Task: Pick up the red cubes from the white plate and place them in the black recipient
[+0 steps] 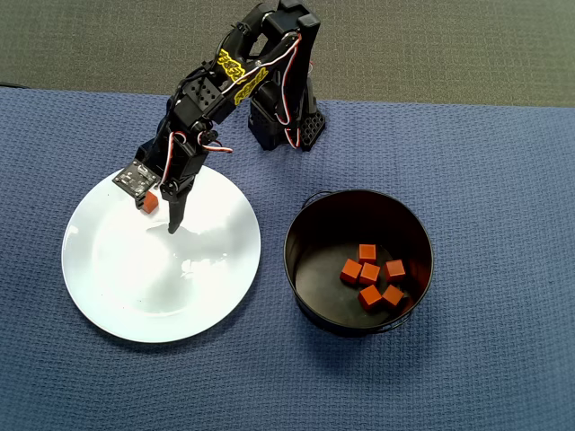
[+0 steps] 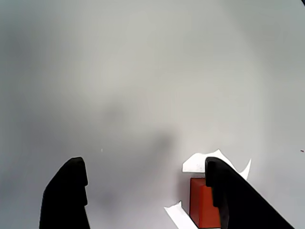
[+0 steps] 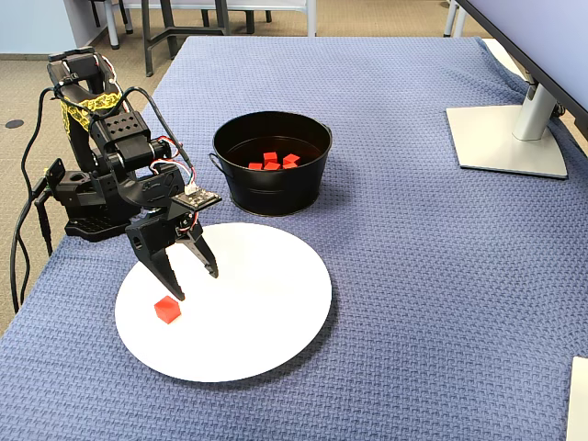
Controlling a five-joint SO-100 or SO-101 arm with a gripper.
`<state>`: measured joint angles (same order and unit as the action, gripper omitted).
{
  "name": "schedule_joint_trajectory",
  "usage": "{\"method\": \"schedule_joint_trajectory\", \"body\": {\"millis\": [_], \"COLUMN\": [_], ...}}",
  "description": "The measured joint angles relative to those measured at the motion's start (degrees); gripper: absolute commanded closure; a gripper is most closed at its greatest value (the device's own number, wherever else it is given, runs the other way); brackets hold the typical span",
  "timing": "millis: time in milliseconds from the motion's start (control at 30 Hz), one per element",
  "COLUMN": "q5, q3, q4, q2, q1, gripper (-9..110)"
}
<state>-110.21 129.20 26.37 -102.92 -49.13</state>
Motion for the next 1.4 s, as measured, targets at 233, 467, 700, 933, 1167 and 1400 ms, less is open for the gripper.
{"method": "schedule_joint_trajectory", "body": {"millis": [233,467,700,933,1167,1400], "q5": [-1.3,-2.1,-3.6,-4.0,-4.6,-3.0], "q3": [0.1,0.2,0.2,0.2,1.1,2.2], "q4": [-2.1,-5.4,-6.9,-6.9,-6.9,-6.9], "q2": [2.0,5.4,7.4,7.4,7.4,7.4], "q1": [-2.5,-4.7,-6.8,-8.5,-9.2,-9.7], "gripper": [77,77,77,78,81,84]}}
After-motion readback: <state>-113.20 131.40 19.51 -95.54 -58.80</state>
